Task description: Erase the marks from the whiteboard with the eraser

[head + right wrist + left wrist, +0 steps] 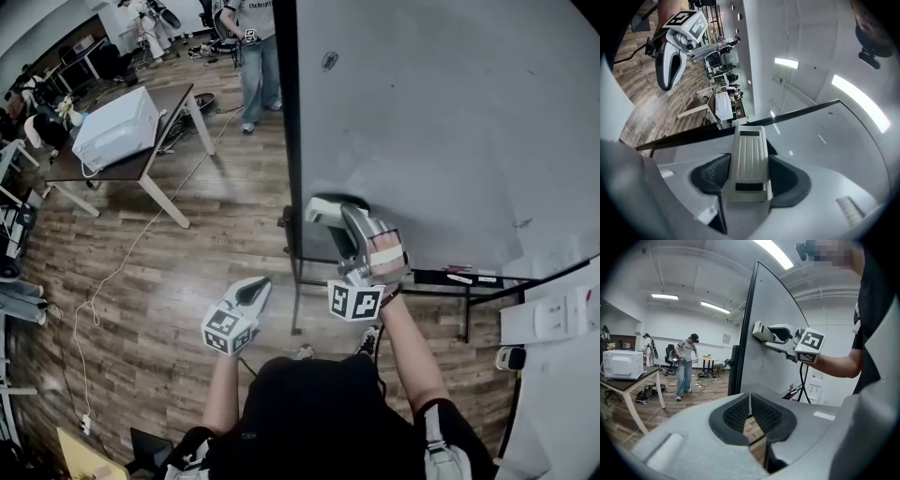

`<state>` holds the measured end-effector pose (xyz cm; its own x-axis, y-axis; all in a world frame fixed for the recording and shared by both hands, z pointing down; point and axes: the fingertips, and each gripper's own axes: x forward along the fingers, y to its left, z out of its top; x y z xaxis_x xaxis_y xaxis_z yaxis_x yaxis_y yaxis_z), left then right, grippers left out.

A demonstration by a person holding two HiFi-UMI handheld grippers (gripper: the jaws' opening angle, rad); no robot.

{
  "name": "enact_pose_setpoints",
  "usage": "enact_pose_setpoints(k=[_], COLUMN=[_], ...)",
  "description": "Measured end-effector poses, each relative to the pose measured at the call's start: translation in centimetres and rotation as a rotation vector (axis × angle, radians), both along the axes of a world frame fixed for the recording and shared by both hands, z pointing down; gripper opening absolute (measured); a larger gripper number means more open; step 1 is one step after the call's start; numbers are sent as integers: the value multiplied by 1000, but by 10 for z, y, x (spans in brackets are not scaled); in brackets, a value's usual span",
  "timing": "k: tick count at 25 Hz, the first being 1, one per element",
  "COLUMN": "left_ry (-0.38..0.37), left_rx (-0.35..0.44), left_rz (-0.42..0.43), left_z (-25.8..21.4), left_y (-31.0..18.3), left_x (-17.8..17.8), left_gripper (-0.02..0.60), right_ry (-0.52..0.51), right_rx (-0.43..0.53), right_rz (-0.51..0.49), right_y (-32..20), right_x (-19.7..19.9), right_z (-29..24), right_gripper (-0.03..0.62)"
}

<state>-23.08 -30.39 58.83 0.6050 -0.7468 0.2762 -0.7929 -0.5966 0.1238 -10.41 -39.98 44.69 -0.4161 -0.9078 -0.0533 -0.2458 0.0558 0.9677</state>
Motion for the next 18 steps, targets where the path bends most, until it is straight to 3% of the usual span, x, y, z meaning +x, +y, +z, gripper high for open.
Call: enact_pose_setpoints(k=[9, 18], left_ry=[14, -1], left_rx=[-11, 26], left_rz=[-50, 78], left_z=[2, -11], left_y=[17, 10], left_x=[-28, 24], left_gripper=[25, 25], right_ry=[7, 18], right_rx=[-32, -98], right_rz=[-25, 125], right_y=[5, 1], right_x=[-21, 52], right_z=[1, 13], right_gripper=[256, 256])
